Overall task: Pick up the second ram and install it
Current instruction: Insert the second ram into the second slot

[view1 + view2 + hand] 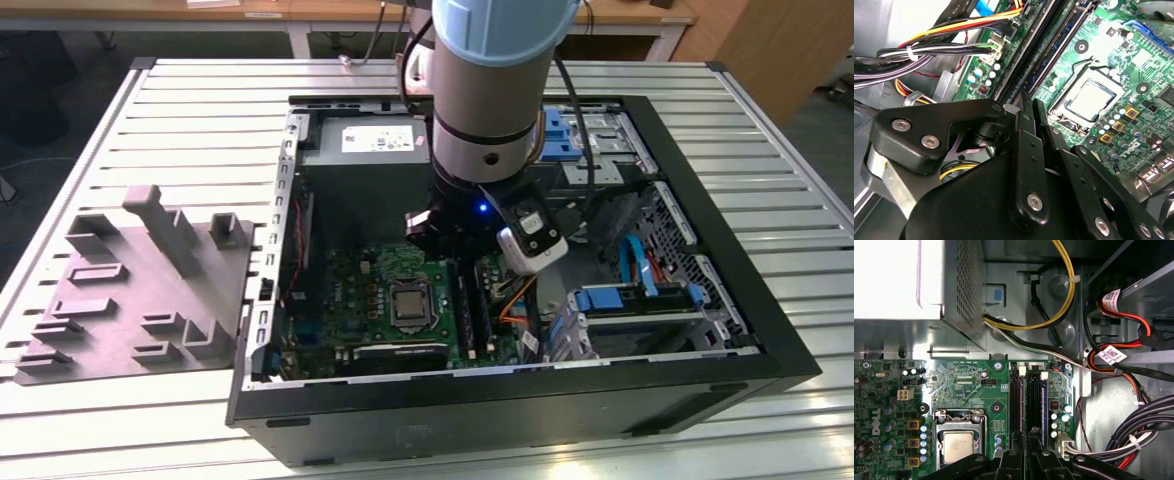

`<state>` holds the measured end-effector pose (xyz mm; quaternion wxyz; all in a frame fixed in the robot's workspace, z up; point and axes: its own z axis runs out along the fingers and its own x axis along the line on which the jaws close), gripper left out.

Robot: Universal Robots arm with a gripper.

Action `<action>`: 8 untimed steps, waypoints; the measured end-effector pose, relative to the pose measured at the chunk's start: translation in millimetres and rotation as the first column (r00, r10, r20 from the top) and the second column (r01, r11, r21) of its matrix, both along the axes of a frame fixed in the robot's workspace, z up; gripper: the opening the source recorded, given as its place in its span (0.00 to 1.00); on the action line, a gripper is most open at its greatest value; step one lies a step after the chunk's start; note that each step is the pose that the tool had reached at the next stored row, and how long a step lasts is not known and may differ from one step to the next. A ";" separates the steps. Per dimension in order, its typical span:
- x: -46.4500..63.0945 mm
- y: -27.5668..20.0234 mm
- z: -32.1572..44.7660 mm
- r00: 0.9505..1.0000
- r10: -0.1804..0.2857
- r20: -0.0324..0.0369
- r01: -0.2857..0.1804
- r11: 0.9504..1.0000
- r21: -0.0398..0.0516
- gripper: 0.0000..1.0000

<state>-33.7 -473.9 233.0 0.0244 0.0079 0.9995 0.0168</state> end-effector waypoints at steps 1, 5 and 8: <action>0.0 0.0 0.0 1.000 0.000 0.000 0.000 1.000 0.000 0.19; 0.0 0.0 0.0 1.000 0.000 0.000 0.000 1.000 0.000 0.19; 0.0 0.0 0.0 1.000 0.000 0.000 0.000 1.000 0.000 0.11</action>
